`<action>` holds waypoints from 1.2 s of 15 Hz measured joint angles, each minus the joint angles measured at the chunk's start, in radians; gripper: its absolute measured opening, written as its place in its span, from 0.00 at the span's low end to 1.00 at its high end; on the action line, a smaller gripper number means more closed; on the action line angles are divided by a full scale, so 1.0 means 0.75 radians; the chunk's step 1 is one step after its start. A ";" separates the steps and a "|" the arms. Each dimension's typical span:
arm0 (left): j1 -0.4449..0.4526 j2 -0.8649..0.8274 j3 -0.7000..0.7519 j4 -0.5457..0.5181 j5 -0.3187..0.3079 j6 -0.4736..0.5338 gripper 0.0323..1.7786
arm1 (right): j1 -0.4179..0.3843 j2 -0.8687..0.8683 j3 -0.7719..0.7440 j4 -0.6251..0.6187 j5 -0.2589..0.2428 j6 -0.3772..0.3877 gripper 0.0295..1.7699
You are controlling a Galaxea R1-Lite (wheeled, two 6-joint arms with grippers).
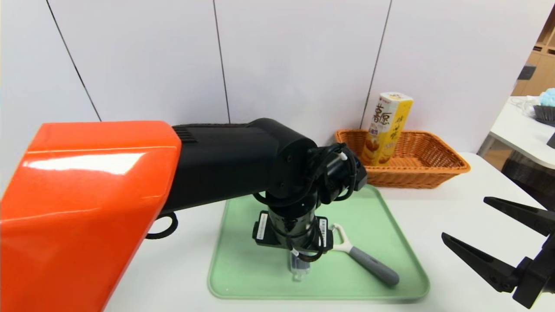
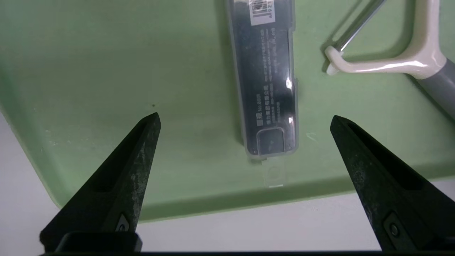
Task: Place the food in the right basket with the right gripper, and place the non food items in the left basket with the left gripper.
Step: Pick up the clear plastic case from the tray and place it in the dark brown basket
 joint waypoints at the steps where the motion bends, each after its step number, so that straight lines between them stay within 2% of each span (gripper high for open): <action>1: 0.010 0.015 0.000 -0.009 0.000 0.001 0.95 | 0.000 0.000 0.001 -0.001 0.000 0.000 0.96; 17: 0.053 0.111 -0.001 -0.059 0.004 0.003 0.95 | 0.000 -0.020 0.005 0.004 0.000 0.000 0.96; 18: 0.056 0.113 -0.001 -0.060 0.004 0.004 0.90 | 0.000 -0.022 0.006 0.004 0.000 0.000 0.96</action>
